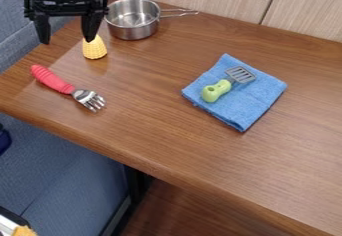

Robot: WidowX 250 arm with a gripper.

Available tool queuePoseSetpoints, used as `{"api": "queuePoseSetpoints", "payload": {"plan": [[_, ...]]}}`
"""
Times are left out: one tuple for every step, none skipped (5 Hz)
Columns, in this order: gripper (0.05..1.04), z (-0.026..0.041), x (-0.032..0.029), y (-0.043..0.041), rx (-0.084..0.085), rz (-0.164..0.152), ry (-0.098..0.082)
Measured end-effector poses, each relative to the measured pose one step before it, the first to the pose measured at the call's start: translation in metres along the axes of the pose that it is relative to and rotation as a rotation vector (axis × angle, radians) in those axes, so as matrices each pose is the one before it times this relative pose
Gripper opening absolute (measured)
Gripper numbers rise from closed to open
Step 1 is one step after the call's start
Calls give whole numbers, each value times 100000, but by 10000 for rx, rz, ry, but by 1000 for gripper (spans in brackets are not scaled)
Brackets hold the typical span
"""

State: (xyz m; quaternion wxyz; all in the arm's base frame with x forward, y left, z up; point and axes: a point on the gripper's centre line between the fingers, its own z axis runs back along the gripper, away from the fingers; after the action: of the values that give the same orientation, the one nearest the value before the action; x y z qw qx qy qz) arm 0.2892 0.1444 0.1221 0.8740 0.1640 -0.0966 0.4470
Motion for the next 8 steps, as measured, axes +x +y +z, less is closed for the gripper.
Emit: {"api": "queuePoseSetpoints", "payload": {"plan": [[999,-759,-413,-130,125,-76,239],[999,-496,-1510,-848,-210,-454,370],[999,529,-1349,-2195,-651,-516,274],[999,793,-1342,-2935,-802,-1016,82],[999,934,-2038,-3905,-886,-1453,-18],[999,981,-1120,-2747,-532,-1305,-272],[999,27,-1203,-2746,-543,-1052,-76],[999,-485,-373,-869,-104,-426,175]]}}
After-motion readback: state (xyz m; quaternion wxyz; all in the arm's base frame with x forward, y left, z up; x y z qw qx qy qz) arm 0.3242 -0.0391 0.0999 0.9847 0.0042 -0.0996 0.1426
